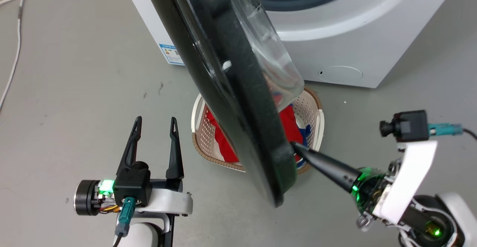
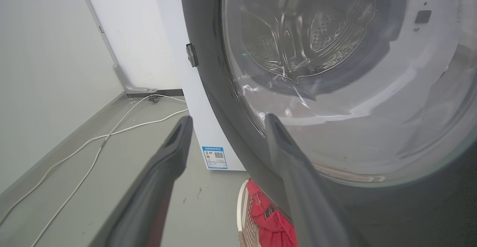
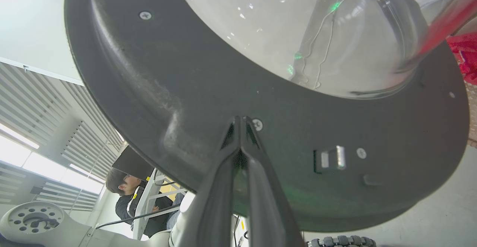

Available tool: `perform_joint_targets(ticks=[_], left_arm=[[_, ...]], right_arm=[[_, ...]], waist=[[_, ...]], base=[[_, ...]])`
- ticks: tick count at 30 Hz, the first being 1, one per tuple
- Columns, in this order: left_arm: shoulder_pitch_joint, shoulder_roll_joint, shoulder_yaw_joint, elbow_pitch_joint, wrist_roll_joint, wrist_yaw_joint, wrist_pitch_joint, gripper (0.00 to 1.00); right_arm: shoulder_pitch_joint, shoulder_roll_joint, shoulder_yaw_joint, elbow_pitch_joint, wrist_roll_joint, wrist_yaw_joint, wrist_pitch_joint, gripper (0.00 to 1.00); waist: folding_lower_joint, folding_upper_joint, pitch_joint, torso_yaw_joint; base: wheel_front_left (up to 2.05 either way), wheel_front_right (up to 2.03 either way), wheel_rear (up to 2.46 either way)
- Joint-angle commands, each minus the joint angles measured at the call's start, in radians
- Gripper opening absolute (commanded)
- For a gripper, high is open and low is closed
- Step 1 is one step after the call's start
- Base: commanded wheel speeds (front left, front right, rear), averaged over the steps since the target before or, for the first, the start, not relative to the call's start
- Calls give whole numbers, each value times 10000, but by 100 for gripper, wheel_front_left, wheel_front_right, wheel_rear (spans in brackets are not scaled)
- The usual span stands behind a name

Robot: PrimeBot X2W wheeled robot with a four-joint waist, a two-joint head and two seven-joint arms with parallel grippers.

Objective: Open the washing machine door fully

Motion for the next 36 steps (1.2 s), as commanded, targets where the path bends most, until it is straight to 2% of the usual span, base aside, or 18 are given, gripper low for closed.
perform_joint_targets(ticks=[1,12,19,21,22,23,28,31,33,36], left_arm=[[68,11,5,13,62,-31,-28,100],[286,29,-103,116,84,-52,-28,100],[554,104,-106,176,95,-23,-28,100],[683,141,-91,187,102,-4,-28,100],[744,163,-80,185,101,-3,-28,100],[806,187,-73,179,101,3,-28,100],[1116,268,-38,145,106,44,-28,100],[1261,306,-5,136,83,84,-28,100],[1346,320,5,125,70,93,-28,100],[1503,348,37,114,59,118,-28,100]], right_arm=[[188,103,142,3,13,29,-43,0],[646,585,1415,570,69,18,-350,0],[858,516,1263,868,-95,20,-1258,0],[1002,467,1103,804,-135,18,-1675,41],[1056,423,982,769,-247,18,-1966,76],[1110,390,833,749,-384,18,-2331,100],[1382,126,373,748,-1825,18,-4699,100],[1371,-308,311,1018,-3614,18,-6596,100],[1499,-188,319,1367,-4367,18,-7773,100],[1504,-169,67,1754,-5754,18,-8418,100]], waist=[[1,0,-102,30],[1,0,-599,169],[1,0,-1092,130],[1,0,-1282,81],[1,0,-1379,50],[1,0,-1479,18],[1,0,-1956,-149],[1,0,-2170,-250],[1,0,-2296,-316],[1,0,-2478,-430]], base=[[0,0,0],[0,0,0],[0,0,0],[0,0,0],[0,0,0],[0,0,0],[0,0,0],[0,0,0],[0,0,0],[0,0,0]])
